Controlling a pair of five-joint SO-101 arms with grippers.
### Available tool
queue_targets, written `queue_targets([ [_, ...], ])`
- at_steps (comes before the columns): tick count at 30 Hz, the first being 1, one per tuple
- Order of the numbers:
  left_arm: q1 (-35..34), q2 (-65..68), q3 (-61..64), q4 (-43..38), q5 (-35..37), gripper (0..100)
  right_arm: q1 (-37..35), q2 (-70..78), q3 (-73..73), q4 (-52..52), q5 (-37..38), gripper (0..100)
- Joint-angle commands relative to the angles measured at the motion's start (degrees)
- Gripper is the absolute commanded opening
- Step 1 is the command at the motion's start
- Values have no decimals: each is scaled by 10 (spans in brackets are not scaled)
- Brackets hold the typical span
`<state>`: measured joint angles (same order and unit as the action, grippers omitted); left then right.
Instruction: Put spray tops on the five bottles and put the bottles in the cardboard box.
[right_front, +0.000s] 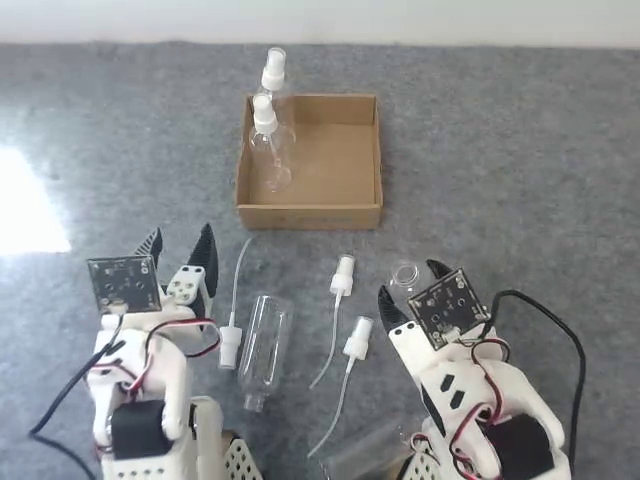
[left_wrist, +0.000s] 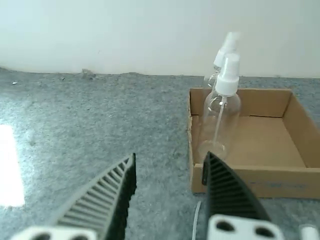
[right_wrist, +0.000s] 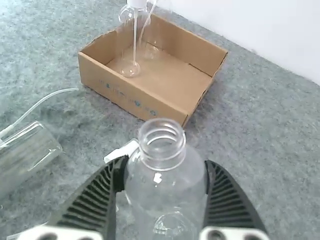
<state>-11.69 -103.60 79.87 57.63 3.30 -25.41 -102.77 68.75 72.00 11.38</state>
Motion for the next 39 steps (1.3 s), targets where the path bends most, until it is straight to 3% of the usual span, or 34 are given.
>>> queue_targets([
  [1,14,-5,-76,33,-2,207,4,-6,-4,-13,-5,91],
  [7,31,21,-133,47,-40,207,5,-7,-4,-13,-5,91],
  [14,92,191,-252,97,-41,207,75,-8,-4,-29,-5,91],
  [19,128,295,-318,127,-40,222,87,-9,-4,-29,-14,91],
  [23,167,347,-337,144,-40,290,87,-9,-7,-29,-20,91],
  [32,258,448,-347,147,-42,290,167,-9,-8,-51,-32,91],
  [39,266,576,-403,146,-41,290,216,-10,-35,-37,-40,91],
])
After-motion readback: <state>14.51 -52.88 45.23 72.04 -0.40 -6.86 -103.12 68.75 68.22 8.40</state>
